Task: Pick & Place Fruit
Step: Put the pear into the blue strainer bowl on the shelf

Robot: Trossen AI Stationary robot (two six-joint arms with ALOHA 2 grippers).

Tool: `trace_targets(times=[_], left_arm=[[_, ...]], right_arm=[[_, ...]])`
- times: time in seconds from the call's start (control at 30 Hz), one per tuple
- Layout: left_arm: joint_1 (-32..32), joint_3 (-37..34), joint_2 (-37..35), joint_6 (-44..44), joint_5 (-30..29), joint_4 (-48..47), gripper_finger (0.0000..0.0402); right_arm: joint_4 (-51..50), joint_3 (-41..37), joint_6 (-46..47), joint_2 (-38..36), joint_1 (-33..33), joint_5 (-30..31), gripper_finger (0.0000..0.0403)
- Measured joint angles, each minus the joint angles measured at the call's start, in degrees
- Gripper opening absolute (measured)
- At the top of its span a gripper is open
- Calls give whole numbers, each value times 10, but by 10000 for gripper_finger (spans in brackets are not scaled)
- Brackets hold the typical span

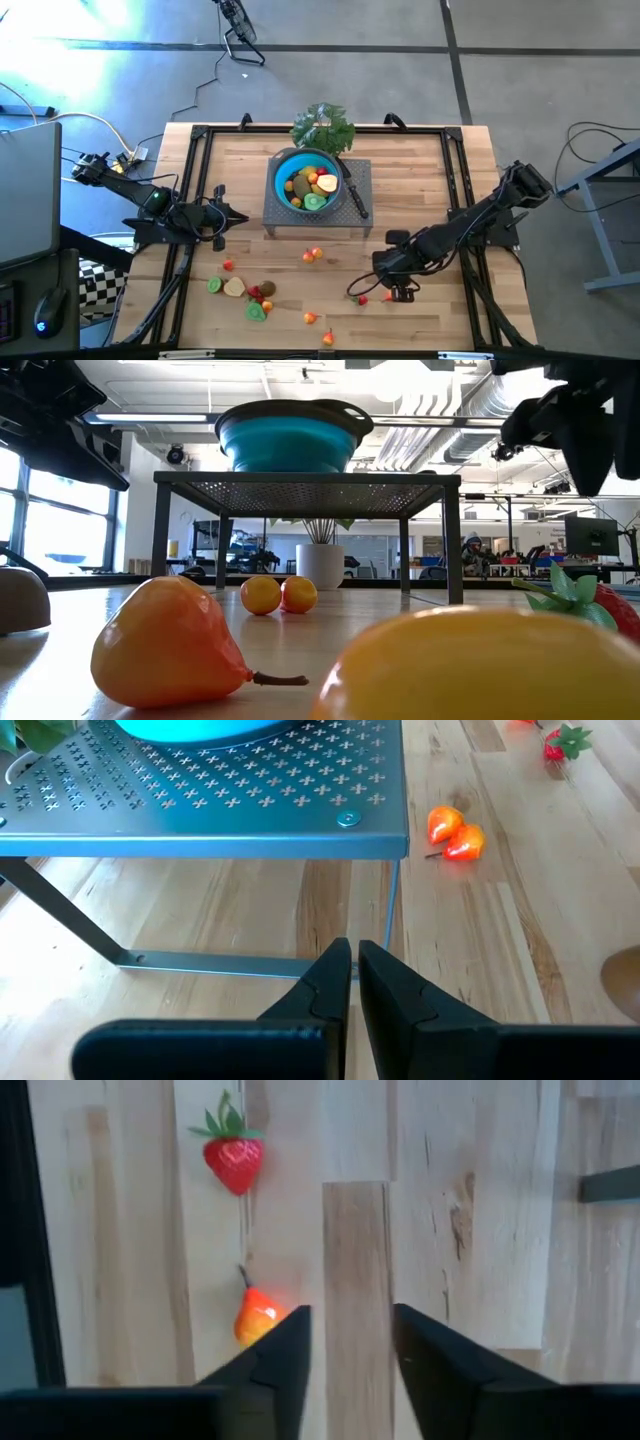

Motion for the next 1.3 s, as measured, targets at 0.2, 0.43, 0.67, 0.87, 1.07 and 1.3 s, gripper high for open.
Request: trace_targets(times=[0.2,0.43,0.67,0.87,1.07,1.3], left_arm=[[0,0,0,0,0,-1,22],[0,0,0,0,0,-8,22],[0,0,0,0,0,-8,22],[0,0,0,0,0,-8,22],[0,0,0,0,0,-8,22],[0,0,0,0,0,-9,22]], right_arm=[[27,0,60,0,0,1,230],[27,0,54,0,14,-13,301],[33,0,50,16,51,19,296],[48,1,62,51,59,23,293],[48,0,70,93,63,-2,293],[55,0,85,122,68,-35,293]])
